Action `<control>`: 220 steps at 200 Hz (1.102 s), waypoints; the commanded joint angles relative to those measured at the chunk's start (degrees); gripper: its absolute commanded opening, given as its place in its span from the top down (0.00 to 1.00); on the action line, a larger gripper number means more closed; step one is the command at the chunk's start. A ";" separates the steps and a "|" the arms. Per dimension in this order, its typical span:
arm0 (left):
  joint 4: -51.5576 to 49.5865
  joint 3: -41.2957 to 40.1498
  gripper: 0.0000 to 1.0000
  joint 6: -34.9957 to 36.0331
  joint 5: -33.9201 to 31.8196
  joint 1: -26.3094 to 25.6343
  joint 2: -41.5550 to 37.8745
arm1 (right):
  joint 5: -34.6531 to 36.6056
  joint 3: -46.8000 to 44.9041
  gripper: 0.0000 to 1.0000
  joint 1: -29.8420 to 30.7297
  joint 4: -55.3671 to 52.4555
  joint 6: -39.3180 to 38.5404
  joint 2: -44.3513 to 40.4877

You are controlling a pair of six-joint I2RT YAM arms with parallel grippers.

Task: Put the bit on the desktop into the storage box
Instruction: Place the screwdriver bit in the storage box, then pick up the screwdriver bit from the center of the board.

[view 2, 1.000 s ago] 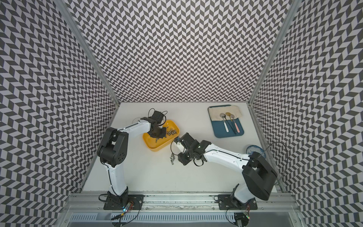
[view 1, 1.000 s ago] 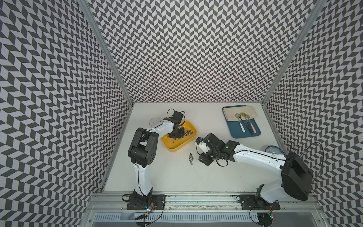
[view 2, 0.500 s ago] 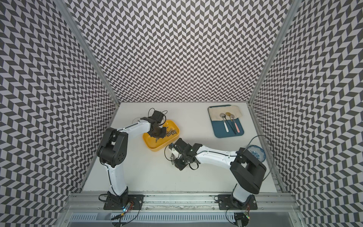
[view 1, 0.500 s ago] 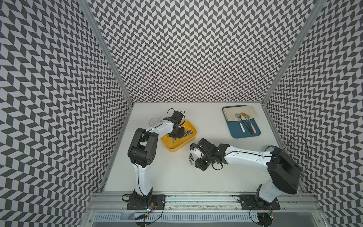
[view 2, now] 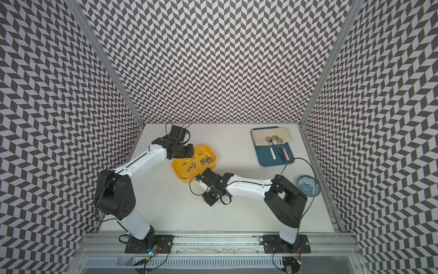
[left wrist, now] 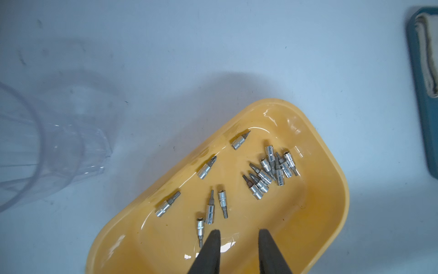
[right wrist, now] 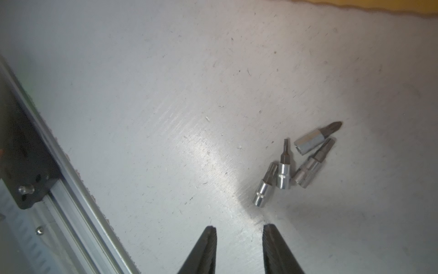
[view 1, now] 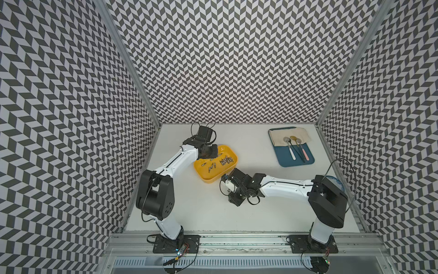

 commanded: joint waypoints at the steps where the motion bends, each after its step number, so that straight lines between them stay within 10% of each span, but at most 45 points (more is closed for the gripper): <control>1: -1.07 -2.40 0.67 -1.33 1.35 1.52 -4.61 | 1.02 1.69 0.64 0.36 -0.70 0.52 1.35; 220: -5.71 -7.05 0.66 -0.09 2.80 5.12 -16.79 | 3.19 9.03 0.66 0.54 -7.11 1.97 8.64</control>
